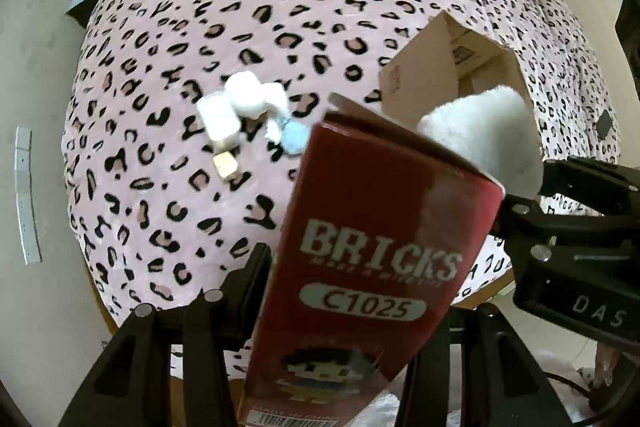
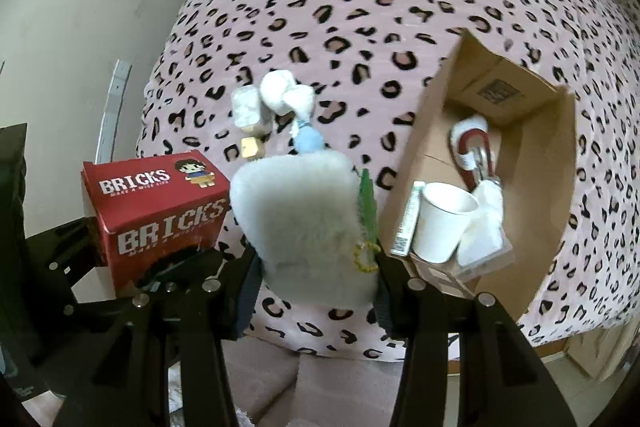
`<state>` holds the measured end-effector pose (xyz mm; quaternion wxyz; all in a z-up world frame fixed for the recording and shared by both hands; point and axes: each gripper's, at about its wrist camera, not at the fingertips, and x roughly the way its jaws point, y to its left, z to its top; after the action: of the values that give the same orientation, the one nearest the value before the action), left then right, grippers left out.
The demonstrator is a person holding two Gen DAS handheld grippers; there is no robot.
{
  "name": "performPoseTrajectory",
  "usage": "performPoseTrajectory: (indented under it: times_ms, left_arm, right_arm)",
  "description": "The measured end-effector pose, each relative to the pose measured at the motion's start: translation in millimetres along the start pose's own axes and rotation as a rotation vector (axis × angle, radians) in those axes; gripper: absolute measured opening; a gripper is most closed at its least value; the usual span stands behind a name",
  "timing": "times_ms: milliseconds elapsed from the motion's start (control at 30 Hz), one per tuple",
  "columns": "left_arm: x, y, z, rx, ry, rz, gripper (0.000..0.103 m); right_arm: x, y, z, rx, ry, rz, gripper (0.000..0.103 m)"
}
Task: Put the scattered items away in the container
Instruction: 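Carry the BRICKS box and the white plush over the cardboard box with both grippers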
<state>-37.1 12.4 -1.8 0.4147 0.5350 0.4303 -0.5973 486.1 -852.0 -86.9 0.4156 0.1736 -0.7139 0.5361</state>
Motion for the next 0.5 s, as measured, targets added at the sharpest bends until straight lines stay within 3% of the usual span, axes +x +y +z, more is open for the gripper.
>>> performPoseTrajectory:
  times_ms: [500]
  left_arm:
    - [10,-63,34,0.059,0.021,-0.056,0.048]
  right_arm:
    - [-25,-86,-4,0.19,-0.07,0.0,0.049]
